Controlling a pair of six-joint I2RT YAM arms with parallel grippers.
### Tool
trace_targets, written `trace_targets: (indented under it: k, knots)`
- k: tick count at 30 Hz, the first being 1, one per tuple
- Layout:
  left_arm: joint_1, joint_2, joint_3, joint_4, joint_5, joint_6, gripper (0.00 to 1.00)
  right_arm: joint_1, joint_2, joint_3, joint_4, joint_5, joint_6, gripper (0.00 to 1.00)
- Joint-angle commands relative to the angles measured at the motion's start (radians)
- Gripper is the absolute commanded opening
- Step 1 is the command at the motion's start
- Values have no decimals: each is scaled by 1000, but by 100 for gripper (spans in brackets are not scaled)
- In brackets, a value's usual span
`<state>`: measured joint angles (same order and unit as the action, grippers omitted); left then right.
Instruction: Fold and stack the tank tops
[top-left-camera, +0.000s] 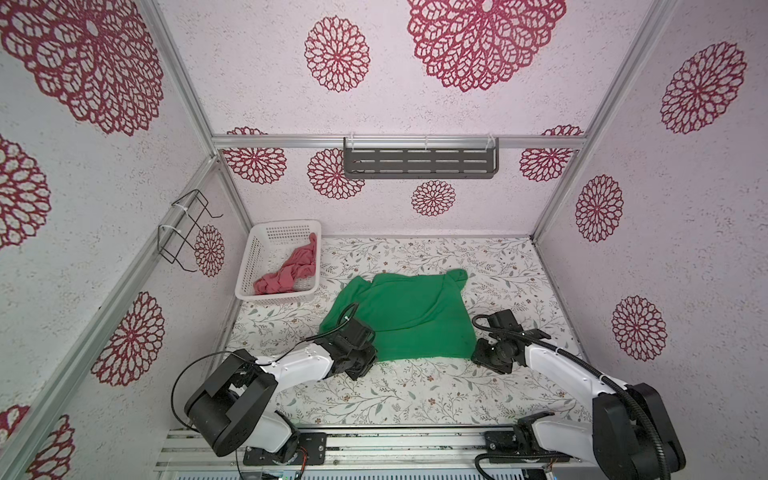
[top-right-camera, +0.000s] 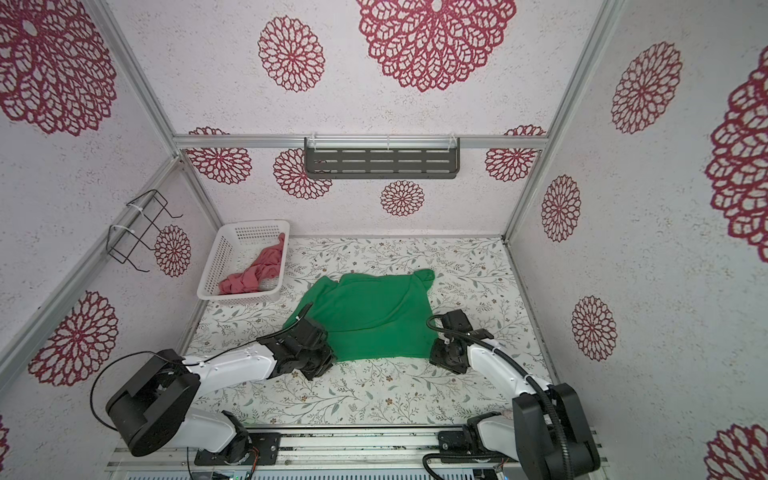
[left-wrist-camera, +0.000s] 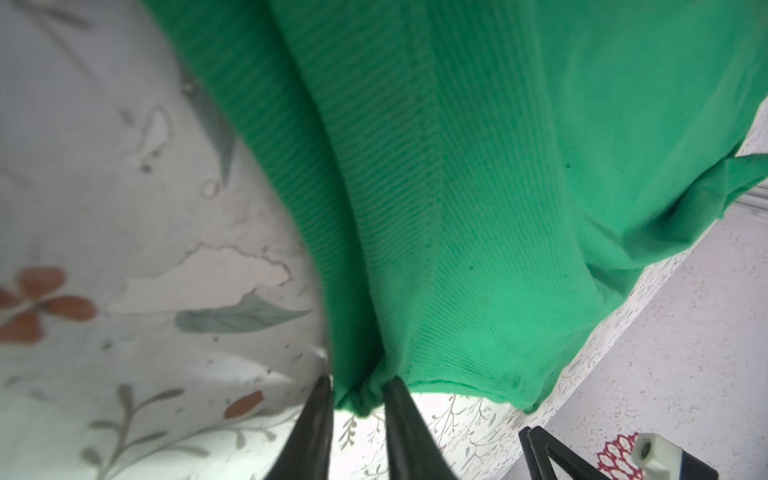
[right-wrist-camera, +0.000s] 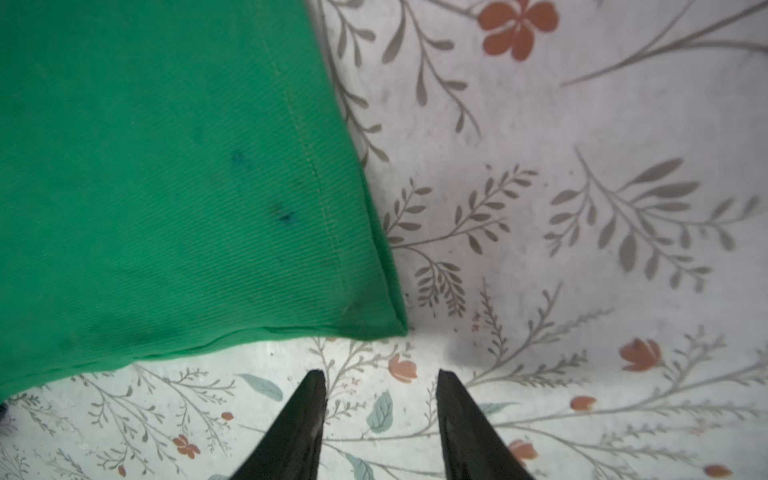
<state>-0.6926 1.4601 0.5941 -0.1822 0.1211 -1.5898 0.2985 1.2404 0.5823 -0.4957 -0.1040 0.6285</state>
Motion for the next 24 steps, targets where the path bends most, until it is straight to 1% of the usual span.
trace_targets:
  k: [1, 3, 5, 6, 8, 9, 10, 11, 14, 18, 21, 24]
  knots:
    - [-5, 10, 15, -26, -18, -10, 19, 5, 30, 0, 100, -12, 47, 46]
    - [-5, 9, 15, -28, -18, -9, 15, 5, 55, -11, 133, -18, 58, 44]
    - [-4, 4, 17, -35, -23, -4, 9, 14, 71, -19, 142, -11, 64, 37]
    - [-4, 2, 19, -42, -29, -1, 7, 17, 72, -26, 144, -1, 66, 32]
    - [-2, -8, 26, -57, -49, 8, 1, 21, 65, -33, 142, 14, 66, 16]
    - [2, -15, 31, -66, -58, 16, 0, 19, 56, -25, 129, 17, 59, 9]
    - [6, -25, 46, -80, -69, 29, 0, 20, 45, -10, 107, 26, 51, 2]
    - [12, -34, 65, -100, -84, 45, 0, 20, 35, 10, 82, 38, 42, 0]
    - [38, -70, 186, -218, -147, 146, 0, 20, 12, 132, -42, 88, -20, 0]
    - [81, -93, 413, -404, -227, 338, 0, 20, -3, 344, -191, 129, -114, 0]
    - [119, -89, 598, -511, -255, 490, 0, 20, 1, 519, -283, 148, -170, 0]
    - [141, -58, 830, -653, -283, 665, 0, 19, 14, 710, -368, 159, -227, 0]
